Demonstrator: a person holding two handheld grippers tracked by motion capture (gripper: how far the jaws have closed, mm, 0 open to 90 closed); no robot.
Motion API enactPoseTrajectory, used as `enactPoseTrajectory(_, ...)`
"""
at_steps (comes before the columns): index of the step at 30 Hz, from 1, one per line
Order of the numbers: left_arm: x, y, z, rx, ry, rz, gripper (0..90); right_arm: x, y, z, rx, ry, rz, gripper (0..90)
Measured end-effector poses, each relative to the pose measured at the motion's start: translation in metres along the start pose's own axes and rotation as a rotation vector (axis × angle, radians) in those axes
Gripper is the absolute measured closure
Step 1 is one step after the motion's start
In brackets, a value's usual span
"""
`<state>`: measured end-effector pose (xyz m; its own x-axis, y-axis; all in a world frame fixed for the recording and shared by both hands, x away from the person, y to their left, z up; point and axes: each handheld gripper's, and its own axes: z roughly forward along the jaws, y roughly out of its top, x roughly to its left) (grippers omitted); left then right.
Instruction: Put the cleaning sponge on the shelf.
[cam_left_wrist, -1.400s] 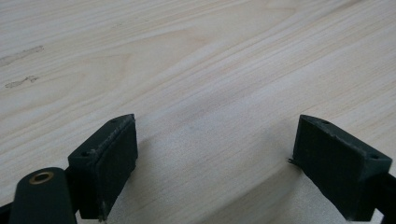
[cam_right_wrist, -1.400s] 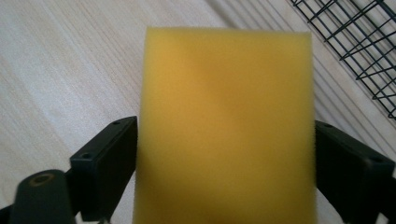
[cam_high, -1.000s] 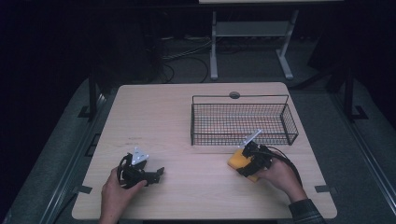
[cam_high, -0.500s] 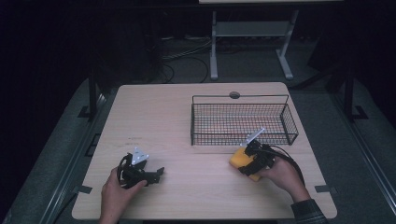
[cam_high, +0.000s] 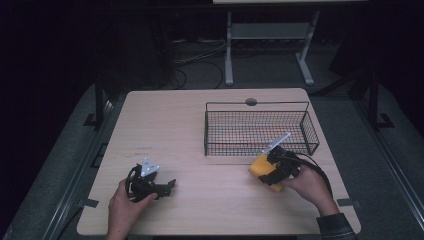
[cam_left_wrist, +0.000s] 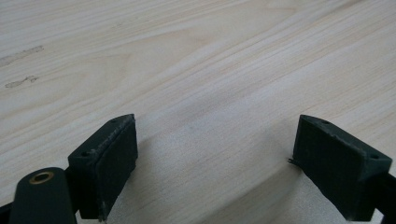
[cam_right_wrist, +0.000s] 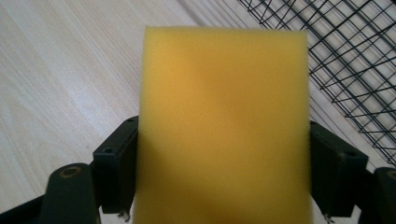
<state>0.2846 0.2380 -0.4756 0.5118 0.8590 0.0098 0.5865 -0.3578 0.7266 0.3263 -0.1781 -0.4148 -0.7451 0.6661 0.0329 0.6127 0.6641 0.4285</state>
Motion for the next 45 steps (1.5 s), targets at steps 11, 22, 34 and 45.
enactPoseTrajectory(11,0.0,0.0,0.0,0.002,0.001,0.003,13.1,-0.005,0.004,-0.016,-0.009,-0.006,0.026,23.1)
enactPoseTrajectory(22,0.0,0.0,0.0,0.002,0.001,0.003,13.1,-0.015,0.011,-0.038,-0.02,-0.023,0.059,23.3)
enactPoseTrajectory(34,0.0,0.0,0.0,0.0,0.0,-0.002,13.1,-0.029,0.023,-0.057,-0.037,-0.047,0.087,23.4)
enactPoseTrajectory(45,0.0,0.0,0.0,-0.001,0.001,-0.001,13.1,-0.05,0.03,-0.065,-0.054,-0.073,0.131,23.4)
